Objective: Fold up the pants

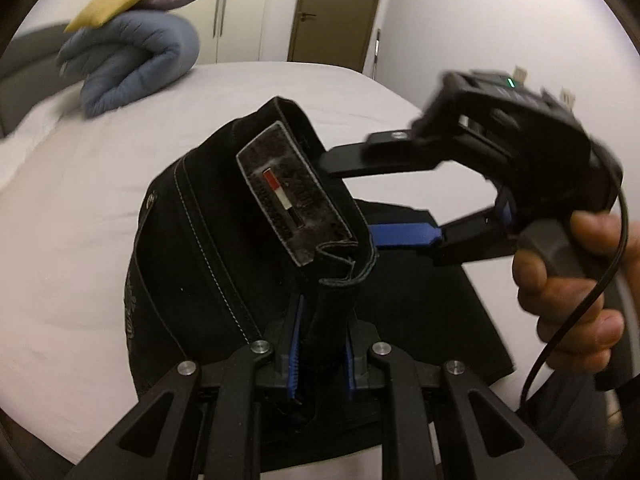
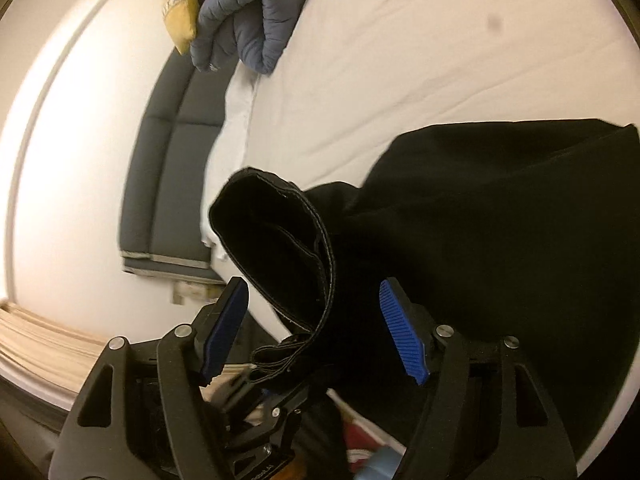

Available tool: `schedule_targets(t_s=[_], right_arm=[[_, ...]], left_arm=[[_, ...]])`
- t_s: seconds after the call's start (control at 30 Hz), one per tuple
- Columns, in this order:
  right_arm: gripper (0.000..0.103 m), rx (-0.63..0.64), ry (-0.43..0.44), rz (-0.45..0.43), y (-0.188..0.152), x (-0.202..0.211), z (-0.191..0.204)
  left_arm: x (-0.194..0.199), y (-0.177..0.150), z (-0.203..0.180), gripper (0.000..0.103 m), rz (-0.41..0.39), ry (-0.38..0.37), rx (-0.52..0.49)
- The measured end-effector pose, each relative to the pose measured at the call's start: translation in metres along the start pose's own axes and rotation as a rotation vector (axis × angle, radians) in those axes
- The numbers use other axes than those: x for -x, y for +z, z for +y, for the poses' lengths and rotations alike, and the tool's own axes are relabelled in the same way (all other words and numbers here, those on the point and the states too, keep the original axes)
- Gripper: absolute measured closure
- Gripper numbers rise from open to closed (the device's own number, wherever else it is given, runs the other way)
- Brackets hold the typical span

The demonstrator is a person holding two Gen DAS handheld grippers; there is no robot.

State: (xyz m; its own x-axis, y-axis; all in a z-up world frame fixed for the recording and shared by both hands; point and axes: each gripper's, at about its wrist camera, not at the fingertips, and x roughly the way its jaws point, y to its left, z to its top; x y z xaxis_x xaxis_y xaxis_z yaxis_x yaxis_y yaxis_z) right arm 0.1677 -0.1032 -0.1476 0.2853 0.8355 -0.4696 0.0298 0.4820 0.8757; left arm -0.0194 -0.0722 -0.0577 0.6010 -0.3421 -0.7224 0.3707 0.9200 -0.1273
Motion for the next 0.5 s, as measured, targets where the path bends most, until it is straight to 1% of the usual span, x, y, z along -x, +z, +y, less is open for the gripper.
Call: schedule_targets(t_s=[0.07, 0.13, 0.23, 0.3, 0.37, 0.43, 0.5], right_arm=[[0.036, 0.017, -0.024, 0.003, 0.0, 0.001, -0.001], [0.036, 0.049, -0.067, 0.004, -0.002, 0.0, 0.004], [0.036, 0.105, -0.096, 0.015, -0.007, -0.002, 0.011], [0.036, 0.153, -0.116, 0.026, -0.009, -0.002, 0.02], [0.045, 0.211, -0.181, 0.014, -0.012, 0.001, 0.028], [0.069, 0.23, -0.225, 0.02, -0.013, 0.004, 0.027], [0.08, 0.208, -0.245, 0.01, -0.013, 0.011, 0.018]], left_arm=[[0.002, -0.004, -0.009, 0.086, 0.0, 0.037, -0.054], [0.003, -0.008, -0.016, 0.086, -0.003, 0.062, -0.099], [-0.002, -0.004, -0.025, 0.086, 0.005, 0.081, -0.158], [-0.003, -0.007, -0.035, 0.086, 0.007, 0.079, -0.19], [-0.003, -0.008, -0.042, 0.086, 0.007, 0.078, -0.212], [-0.004, -0.006, -0.042, 0.086, 0.008, 0.081, -0.225], [-0.007, -0.003, -0.043, 0.086, 0.012, 0.067, -0.232]])
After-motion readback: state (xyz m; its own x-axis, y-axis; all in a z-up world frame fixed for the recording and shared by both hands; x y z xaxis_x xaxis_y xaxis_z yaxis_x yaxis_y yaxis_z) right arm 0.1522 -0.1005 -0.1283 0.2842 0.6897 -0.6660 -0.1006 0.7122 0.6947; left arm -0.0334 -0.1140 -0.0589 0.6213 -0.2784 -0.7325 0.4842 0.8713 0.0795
